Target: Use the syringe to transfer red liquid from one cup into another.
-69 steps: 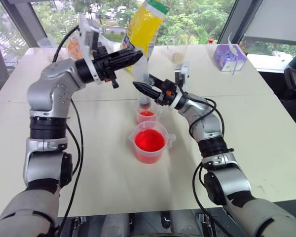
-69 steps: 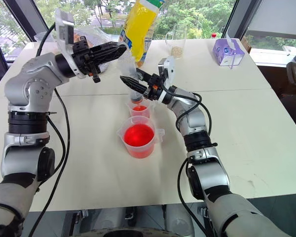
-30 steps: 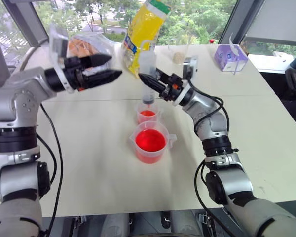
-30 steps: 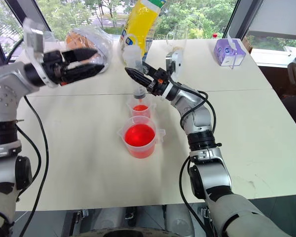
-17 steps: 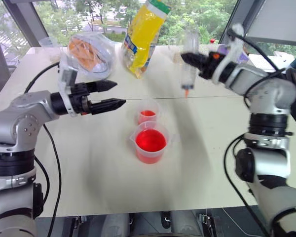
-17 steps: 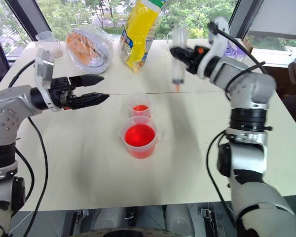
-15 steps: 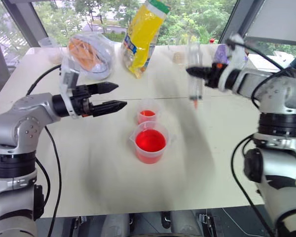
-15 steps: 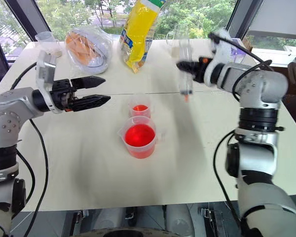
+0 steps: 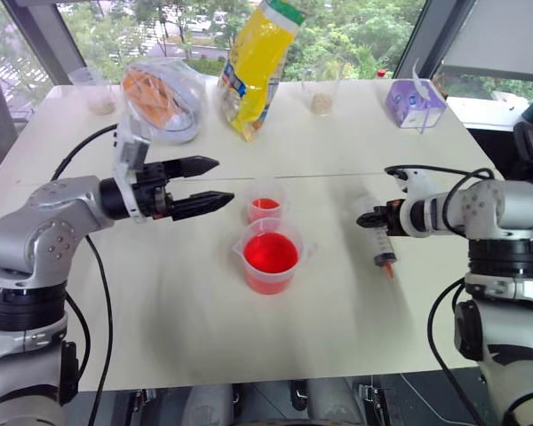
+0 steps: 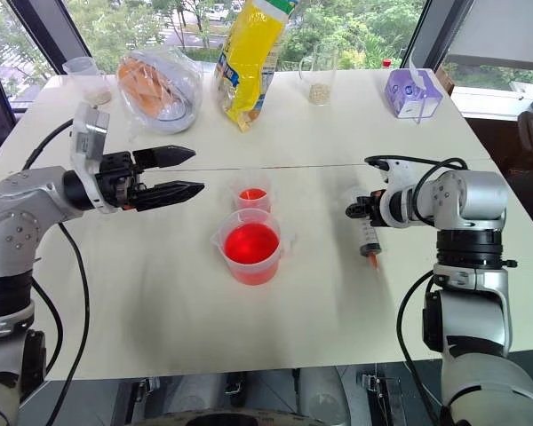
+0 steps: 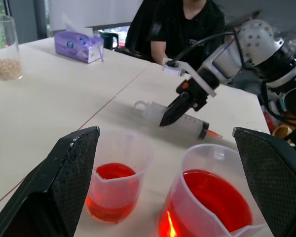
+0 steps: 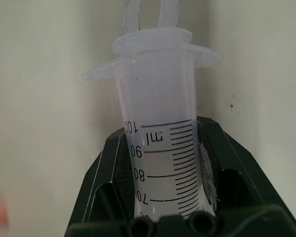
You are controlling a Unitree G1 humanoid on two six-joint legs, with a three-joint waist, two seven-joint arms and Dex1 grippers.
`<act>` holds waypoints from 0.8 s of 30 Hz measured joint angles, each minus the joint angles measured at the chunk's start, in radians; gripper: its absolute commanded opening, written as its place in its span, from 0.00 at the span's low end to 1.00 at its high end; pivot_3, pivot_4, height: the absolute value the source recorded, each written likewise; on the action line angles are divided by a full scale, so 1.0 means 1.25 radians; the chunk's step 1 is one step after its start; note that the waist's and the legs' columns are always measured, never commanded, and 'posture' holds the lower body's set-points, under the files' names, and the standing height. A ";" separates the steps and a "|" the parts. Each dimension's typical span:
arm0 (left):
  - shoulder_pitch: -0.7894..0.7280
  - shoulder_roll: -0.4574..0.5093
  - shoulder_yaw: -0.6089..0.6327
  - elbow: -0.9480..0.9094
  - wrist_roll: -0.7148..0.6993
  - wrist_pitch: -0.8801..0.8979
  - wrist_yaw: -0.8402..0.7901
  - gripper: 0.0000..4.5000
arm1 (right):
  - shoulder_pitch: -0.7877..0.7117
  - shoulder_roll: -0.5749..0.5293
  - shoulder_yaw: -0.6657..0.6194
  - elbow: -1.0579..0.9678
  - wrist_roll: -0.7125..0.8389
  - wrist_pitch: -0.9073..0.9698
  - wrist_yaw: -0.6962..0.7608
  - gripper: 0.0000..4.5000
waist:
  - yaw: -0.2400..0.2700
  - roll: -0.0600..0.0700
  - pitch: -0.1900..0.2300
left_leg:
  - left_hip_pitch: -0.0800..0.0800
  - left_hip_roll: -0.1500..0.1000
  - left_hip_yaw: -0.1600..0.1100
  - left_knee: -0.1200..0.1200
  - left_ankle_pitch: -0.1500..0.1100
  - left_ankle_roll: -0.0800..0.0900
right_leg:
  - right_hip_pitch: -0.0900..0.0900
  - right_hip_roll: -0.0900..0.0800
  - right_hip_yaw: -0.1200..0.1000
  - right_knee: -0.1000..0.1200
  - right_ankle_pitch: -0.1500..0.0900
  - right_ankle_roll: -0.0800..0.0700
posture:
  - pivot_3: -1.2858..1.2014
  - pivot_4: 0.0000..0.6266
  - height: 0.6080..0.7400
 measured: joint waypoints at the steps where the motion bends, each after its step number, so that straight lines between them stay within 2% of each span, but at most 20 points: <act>1: 0.002 0.001 -0.003 -0.004 -0.002 0.001 0.000 1.00 | 0.001 0.003 0.000 -0.002 -0.001 -0.007 0.002 0.59 | -0.001 0.000 0.000 | 0.000 0.000 0.000 0.000 0.000 0.000 | 0.000 0.000 0.000 0.000 0.000 0.000 | 0.52 0.24 1.00; 4: 0.010 0.017 -0.005 -0.014 -0.008 0.009 0.000 1.00 | 0.001 0.006 0.014 -0.012 -0.001 -0.026 0.018 0.94 | -0.001 0.000 0.000 | 0.001 0.000 0.000 0.000 0.000 0.000 | 0.000 0.000 0.000 0.000 0.000 0.000 | 0.52 0.24 1.00; 5: 0.014 0.021 -0.004 -0.016 -0.009 0.010 0.000 1.00 | 0.001 0.006 0.016 -0.015 0.000 -0.027 0.022 0.99 | 0.000 0.000 0.000 | 0.001 0.000 0.000 0.000 0.000 0.000 | 0.000 0.000 0.000 0.000 0.000 0.000 | 0.52 0.24 1.00; 8: 0.025 0.025 -0.004 -0.019 -0.019 0.011 -0.001 1.00 | 0.010 -0.023 0.050 -0.033 -0.004 -0.046 0.052 0.99 | 0.004 0.000 0.000 | 0.000 0.000 -0.001 0.001 0.000 0.000 | 0.001 0.000 0.000 0.000 0.000 0.000 | 0.52 0.24 1.00; 13: 0.054 0.047 0.011 -0.042 -0.040 0.017 0.003 1.00 | 0.056 -0.179 0.138 -0.194 0.014 -0.137 0.195 0.99 | 0.002 0.001 0.001 | -0.001 0.000 0.000 0.000 -0.001 0.001 | 0.000 0.000 0.000 -0.001 0.000 0.000 | 0.52 0.24 1.00; 20: 0.115 0.089 0.032 -0.089 -0.061 0.032 0.008 1.00 | 0.191 -0.377 0.103 -0.438 0.104 -0.285 0.450 0.99 | 0.003 0.001 0.001 | 0.000 0.001 -0.001 0.000 -0.001 0.002 | 0.000 0.001 0.000 -0.001 -0.001 0.001 | 0.52 0.24 1.00; 24: 0.130 0.121 0.040 -0.098 -0.073 0.033 -0.009 1.00 | 0.239 -0.443 0.030 -0.504 0.136 -0.348 0.538 0.99 | 0.003 0.000 0.001 | 0.000 0.000 0.000 0.001 -0.001 0.001 | 0.001 0.000 0.000 -0.002 -0.001 0.000 | 0.52 0.24 1.00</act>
